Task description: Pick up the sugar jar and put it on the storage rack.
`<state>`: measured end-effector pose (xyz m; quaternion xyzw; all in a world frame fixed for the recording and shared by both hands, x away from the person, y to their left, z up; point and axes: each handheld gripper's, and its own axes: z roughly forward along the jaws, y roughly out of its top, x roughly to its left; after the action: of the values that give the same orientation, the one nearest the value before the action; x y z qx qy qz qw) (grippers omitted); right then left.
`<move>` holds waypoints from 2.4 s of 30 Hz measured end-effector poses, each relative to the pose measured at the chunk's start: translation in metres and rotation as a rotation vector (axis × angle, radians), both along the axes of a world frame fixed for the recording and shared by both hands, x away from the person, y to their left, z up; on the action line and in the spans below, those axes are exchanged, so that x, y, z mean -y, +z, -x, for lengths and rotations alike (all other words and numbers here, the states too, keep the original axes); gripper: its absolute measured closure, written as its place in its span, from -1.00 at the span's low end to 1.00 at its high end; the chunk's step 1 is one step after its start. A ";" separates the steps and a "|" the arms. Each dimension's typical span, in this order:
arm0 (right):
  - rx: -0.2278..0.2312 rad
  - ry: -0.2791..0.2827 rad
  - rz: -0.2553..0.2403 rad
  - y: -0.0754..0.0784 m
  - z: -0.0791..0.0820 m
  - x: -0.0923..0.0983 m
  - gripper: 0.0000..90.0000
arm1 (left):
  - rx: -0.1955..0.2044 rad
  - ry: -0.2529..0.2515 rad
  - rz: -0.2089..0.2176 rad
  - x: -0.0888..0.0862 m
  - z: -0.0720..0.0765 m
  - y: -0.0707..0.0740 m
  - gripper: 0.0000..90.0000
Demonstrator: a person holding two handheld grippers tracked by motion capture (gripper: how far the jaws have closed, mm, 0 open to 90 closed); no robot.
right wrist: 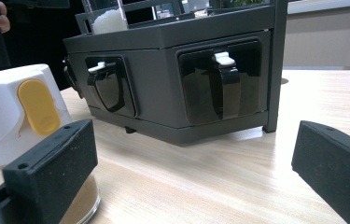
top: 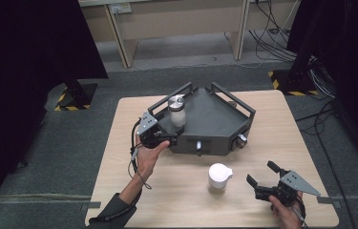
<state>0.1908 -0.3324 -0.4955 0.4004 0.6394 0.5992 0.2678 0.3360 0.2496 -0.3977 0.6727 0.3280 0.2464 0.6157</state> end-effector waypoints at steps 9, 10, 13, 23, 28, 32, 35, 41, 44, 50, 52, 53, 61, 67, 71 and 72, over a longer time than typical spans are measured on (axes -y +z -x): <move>0.001 0.001 0.000 0.000 0.000 0.000 -0.99 | -0.004 -0.018 0.015 -0.003 0.013 -0.009 -0.97; 0.000 0.001 0.000 0.000 0.000 0.000 -0.99 | -0.006 -0.023 0.018 -0.004 0.015 -0.010 -0.97; 0.000 0.002 0.001 0.000 0.000 0.000 -0.99 | -0.009 -0.035 0.025 -0.007 0.018 -0.013 -0.97; 0.001 0.000 0.000 0.000 0.000 0.000 -0.99 | -0.012 -0.061 0.039 -0.014 0.032 -0.024 -0.97; 0.001 0.000 0.001 0.000 0.000 0.000 -0.99 | -0.001 -0.090 0.041 -0.019 0.041 -0.027 -0.97; 0.000 -0.001 0.001 0.000 0.000 0.000 -0.99 | 0.000 -0.095 0.049 -0.022 0.048 -0.032 -0.97; -0.001 0.000 0.003 0.000 0.000 0.000 -0.99 | -0.005 -0.100 0.053 -0.023 0.051 -0.036 -0.97; 0.002 0.000 0.002 0.000 0.000 0.000 -0.99 | -0.008 -0.108 0.042 -0.025 0.058 -0.046 -0.97; 0.005 0.003 0.003 0.000 0.001 0.000 -0.99 | -0.016 -0.112 0.046 -0.026 0.061 -0.052 -0.97; 0.008 0.002 0.003 0.001 0.002 0.001 -0.99 | -0.013 -0.116 0.049 -0.030 0.067 -0.061 -0.98; 0.010 0.004 0.003 0.001 0.002 0.001 -0.99 | -0.007 -0.111 0.037 -0.030 0.069 -0.062 -0.98; 0.010 0.004 0.004 0.001 0.002 0.001 -0.99 | -0.005 -0.111 0.032 -0.030 0.070 -0.063 -0.98; 0.009 0.002 0.001 0.001 0.002 0.002 -0.99 | -0.004 -0.131 0.017 -0.031 0.076 -0.073 -0.98; 0.013 0.007 -0.004 0.001 0.002 0.003 -0.99 | -0.015 -0.124 0.024 -0.036 0.079 -0.080 -0.99; 0.012 0.007 -0.003 0.001 0.001 0.003 -0.99 | -0.014 -0.121 0.032 -0.039 0.082 -0.082 -0.99; 0.012 0.008 -0.005 0.000 0.001 0.003 -0.99 | -0.012 -0.119 0.028 -0.039 0.083 -0.082 -0.99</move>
<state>0.1894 -0.3359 -0.4950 0.3949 0.6380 0.6042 0.2684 0.2531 0.2886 -0.4794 0.6838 0.2945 0.2007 0.6367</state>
